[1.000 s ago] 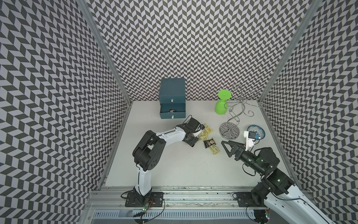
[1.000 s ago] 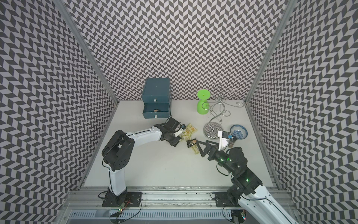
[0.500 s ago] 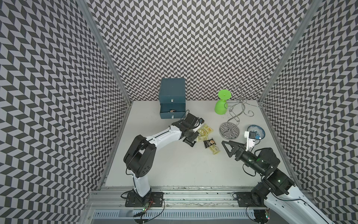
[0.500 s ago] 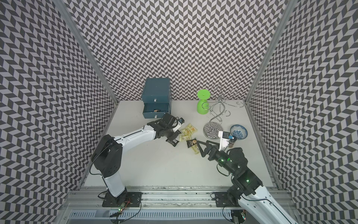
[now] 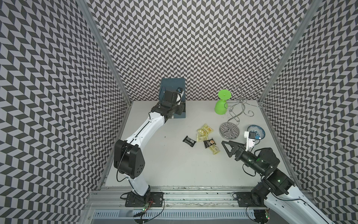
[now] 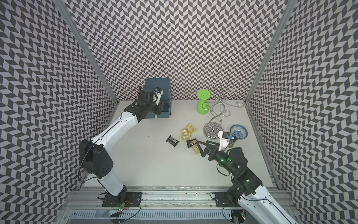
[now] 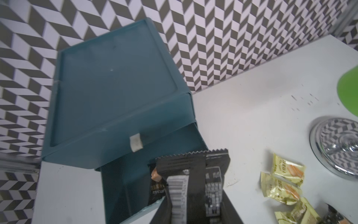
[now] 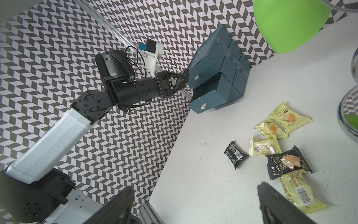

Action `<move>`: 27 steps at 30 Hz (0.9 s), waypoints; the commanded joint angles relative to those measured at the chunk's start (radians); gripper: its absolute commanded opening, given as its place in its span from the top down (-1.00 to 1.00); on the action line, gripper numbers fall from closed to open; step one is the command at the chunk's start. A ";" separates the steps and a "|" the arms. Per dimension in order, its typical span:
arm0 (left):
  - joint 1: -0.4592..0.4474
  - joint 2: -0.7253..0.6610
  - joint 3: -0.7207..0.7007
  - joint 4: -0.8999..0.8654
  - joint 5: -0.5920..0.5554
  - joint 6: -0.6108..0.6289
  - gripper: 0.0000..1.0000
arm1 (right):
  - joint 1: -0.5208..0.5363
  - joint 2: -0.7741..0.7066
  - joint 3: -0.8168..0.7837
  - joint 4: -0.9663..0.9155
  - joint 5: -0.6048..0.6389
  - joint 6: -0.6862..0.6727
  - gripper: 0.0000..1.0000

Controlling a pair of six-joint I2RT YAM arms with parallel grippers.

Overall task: Place the cookies into the drawer by color
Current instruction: Place the cookie in the drawer.

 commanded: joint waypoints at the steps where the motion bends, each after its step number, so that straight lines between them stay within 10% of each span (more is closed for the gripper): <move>1: 0.023 0.036 0.042 0.029 -0.054 -0.073 0.30 | 0.004 0.007 0.004 0.033 0.008 0.001 -0.99; 27: 0.183 0.172 -0.088 0.137 0.029 -0.212 0.09 | 0.005 -0.014 0.025 -0.017 0.023 0.003 -0.99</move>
